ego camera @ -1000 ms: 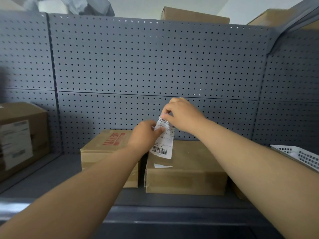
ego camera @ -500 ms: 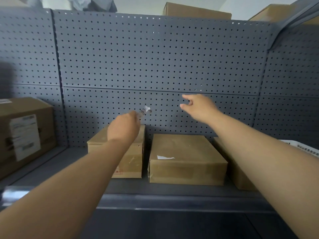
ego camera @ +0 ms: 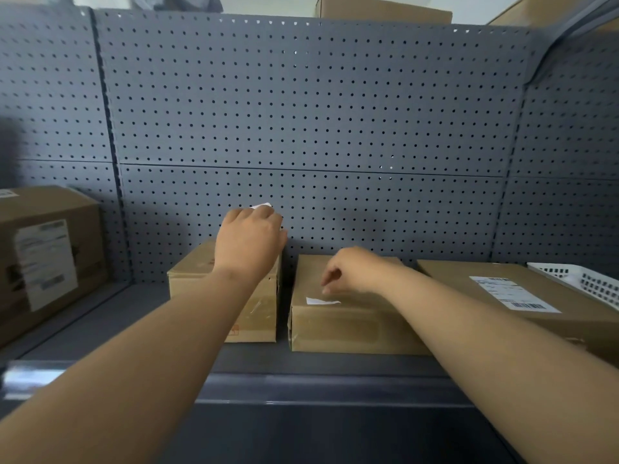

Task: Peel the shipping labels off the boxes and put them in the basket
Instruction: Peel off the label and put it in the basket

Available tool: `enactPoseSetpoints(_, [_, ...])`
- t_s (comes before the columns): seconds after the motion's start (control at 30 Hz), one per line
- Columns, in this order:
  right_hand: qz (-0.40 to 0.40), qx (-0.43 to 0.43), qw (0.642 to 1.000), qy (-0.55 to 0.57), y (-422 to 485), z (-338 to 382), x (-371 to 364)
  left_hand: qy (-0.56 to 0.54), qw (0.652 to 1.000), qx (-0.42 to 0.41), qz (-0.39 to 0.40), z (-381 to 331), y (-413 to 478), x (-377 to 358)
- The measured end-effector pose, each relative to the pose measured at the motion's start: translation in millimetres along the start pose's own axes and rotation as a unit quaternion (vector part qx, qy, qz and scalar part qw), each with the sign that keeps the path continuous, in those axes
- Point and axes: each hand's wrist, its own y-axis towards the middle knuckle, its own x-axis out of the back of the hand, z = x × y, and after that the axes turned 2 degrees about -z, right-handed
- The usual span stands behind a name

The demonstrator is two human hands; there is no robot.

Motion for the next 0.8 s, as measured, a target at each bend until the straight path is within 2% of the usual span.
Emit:
enactPoseSetpoints(0.17, [0.051, 0.027, 0.997, -0.045, 4, -4, -8, 0.042, 0.999, -0.022, 0.023, 1, -4, -10])
enactPoseSetpoints(0.37, [0.065, 0.054, 0.994, -0.066, 4, -13, -5, 0.043, 0.998, -0.026, 0.029, -2, -6, -19])
enactPoseSetpoints(0.6, [0.046, 0.087, 0.989, -0.114, 3, -12, -10, 0.022, 0.999, -0.024, 0.038, -2, -7, -24])
enactPoseSetpoints(0.8, [0.031, 0.091, 0.989, -0.111, 8, -13, -8, 0.008, 0.999, -0.031, 0.041, -1, -7, -25])
